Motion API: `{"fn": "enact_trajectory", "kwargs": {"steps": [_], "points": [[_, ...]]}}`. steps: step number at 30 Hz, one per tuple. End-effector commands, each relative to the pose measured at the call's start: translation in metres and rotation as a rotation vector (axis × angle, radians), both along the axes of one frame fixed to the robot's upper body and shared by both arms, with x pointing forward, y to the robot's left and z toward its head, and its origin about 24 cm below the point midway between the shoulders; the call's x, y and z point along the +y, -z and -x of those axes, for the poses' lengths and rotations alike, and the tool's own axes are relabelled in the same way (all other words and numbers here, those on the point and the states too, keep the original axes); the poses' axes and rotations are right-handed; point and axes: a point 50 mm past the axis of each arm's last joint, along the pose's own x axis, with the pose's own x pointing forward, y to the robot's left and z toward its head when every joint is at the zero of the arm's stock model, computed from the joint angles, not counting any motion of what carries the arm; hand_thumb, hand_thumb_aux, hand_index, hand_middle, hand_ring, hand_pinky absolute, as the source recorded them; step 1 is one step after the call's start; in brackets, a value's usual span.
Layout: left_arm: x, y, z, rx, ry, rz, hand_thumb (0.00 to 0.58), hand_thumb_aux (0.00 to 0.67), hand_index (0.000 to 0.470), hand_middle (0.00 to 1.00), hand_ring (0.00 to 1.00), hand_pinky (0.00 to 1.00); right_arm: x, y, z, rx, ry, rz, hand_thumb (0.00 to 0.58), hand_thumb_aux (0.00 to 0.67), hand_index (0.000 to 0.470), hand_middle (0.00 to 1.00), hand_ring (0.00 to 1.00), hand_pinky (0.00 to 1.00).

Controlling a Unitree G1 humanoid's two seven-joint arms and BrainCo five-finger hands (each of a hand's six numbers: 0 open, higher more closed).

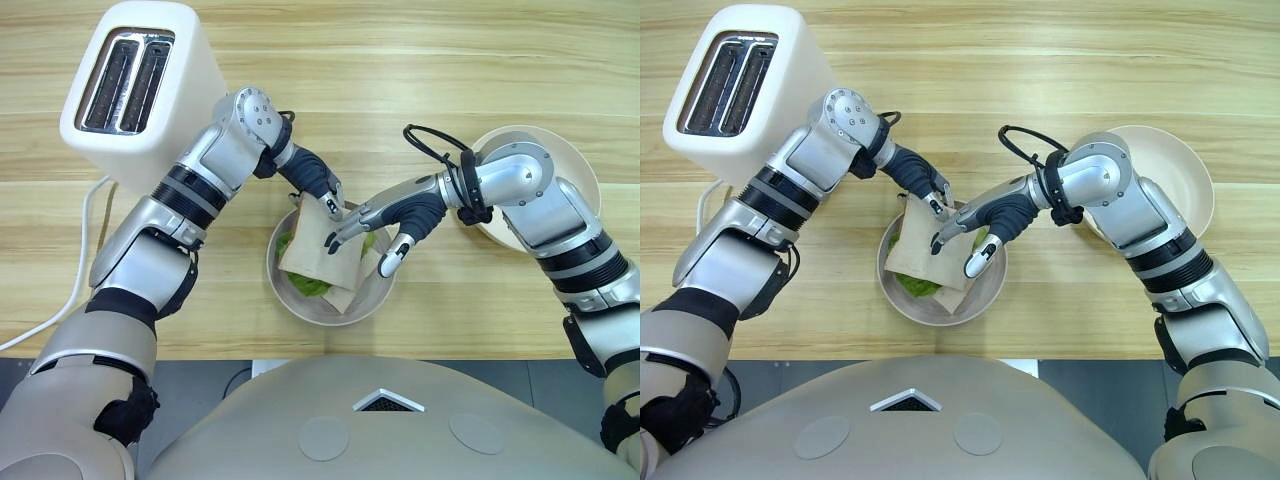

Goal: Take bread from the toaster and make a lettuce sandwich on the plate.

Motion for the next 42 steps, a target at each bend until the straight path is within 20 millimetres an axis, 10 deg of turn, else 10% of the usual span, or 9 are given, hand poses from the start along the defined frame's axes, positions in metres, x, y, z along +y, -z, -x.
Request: {"fn": "enact_trajectory", "kwargs": {"steps": [1,15,30,32,34,35,37,39,42], "points": [[-0.007,-0.030,-0.010,-0.194,0.057,0.011,0.000,0.000,0.000,0.00,0.00,0.00,-0.003,0.023,0.002,0.044,0.011,0.104,0.000,0.000,0.000,0.00,0.00,0.00],[0.040,-0.174,-0.012,-0.931,-0.010,0.001,0.000,0.000,0.000,0.00,0.00,0.00,0.004,0.021,-0.009,-0.040,0.038,0.000,0.000,0.000,0.000,0.00,0.00,0.00],[0.072,-0.101,0.100,-0.088,-0.139,0.289,0.000,0.000,0.000,0.00,0.00,0.00,-0.094,-0.072,0.018,0.231,0.223,0.004,0.000,0.000,0.000,0.00,0.00,0.00],[0.077,-0.088,0.107,0.066,-0.175,0.279,0.580,0.670,0.470,0.00,0.00,0.00,-0.104,-0.062,0.024,0.293,0.263,0.117,0.000,0.000,0.000,0.00,0.00,0.00],[0.084,-0.074,0.110,0.122,-0.204,0.218,0.005,0.003,0.002,0.00,0.00,0.00,-0.107,-0.048,0.031,0.366,0.281,0.174,0.000,0.000,0.000,0.00,0.00,0.00],[0.087,-0.070,0.112,0.141,-0.206,0.198,0.580,0.670,0.470,0.00,0.00,0.00,-0.108,-0.039,0.034,0.396,0.284,0.202,0.000,0.000,0.000,0.00,0.00,0.00],[0.090,-0.067,0.113,0.149,-0.211,0.179,0.580,0.670,0.470,0.00,0.00,0.00,-0.104,-0.033,0.037,0.440,0.284,0.188,0.580,0.670,0.470,0.00,0.00,0.00],[0.093,-0.066,0.114,0.154,-0.209,0.169,0.580,0.670,0.470,1.00,1.00,1.00,-0.101,-0.027,0.039,0.421,0.257,0.210,0.580,0.670,0.470,0.00,0.00,0.00],[0.101,-0.059,0.122,0.222,-0.212,0.125,0.580,0.670,0.470,1.00,1.00,1.00,-0.096,-0.013,0.038,0.441,0.264,0.215,0.580,0.670,0.470,1.00,1.00,1.00]]}}
